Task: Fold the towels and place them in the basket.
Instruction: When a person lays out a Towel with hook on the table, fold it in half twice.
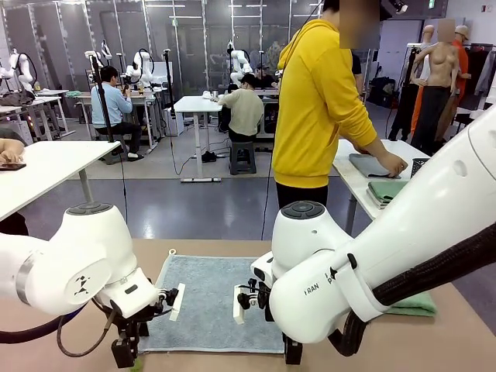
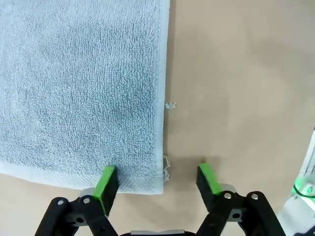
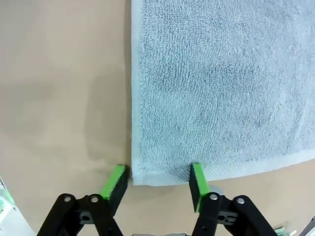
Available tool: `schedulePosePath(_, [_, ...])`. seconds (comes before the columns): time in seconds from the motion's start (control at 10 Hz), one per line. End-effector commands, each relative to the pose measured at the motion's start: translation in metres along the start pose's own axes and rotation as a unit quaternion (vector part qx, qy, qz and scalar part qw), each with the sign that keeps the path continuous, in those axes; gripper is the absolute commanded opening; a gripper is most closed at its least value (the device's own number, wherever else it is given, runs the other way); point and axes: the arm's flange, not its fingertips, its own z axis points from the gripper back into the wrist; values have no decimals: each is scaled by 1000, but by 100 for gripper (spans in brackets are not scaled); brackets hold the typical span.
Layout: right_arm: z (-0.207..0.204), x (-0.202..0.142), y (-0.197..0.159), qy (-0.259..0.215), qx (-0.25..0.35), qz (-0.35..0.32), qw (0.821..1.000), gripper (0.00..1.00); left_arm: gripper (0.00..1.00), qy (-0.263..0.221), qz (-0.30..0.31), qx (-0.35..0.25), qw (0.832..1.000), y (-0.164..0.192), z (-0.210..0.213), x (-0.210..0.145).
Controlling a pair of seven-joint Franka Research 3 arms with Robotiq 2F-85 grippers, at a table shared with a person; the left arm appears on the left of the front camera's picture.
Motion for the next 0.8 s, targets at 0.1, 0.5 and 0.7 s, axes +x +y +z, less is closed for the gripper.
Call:
schedulePosePath(0.1, [2,-2,1,-10,-2,2,1000,0,0,-4,2,4,1000,-32,-6,-17])
schedulePosePath(0.5, [7,-2,0,-11,-4,-3,1000,0,0,-14,-2,4,1000,-38,6,-19])
schedulePosePath(0.7, [15,-2,0,-10,-9,-4,1000,0,0,-8,-2,7,1000,-39,14,-19])
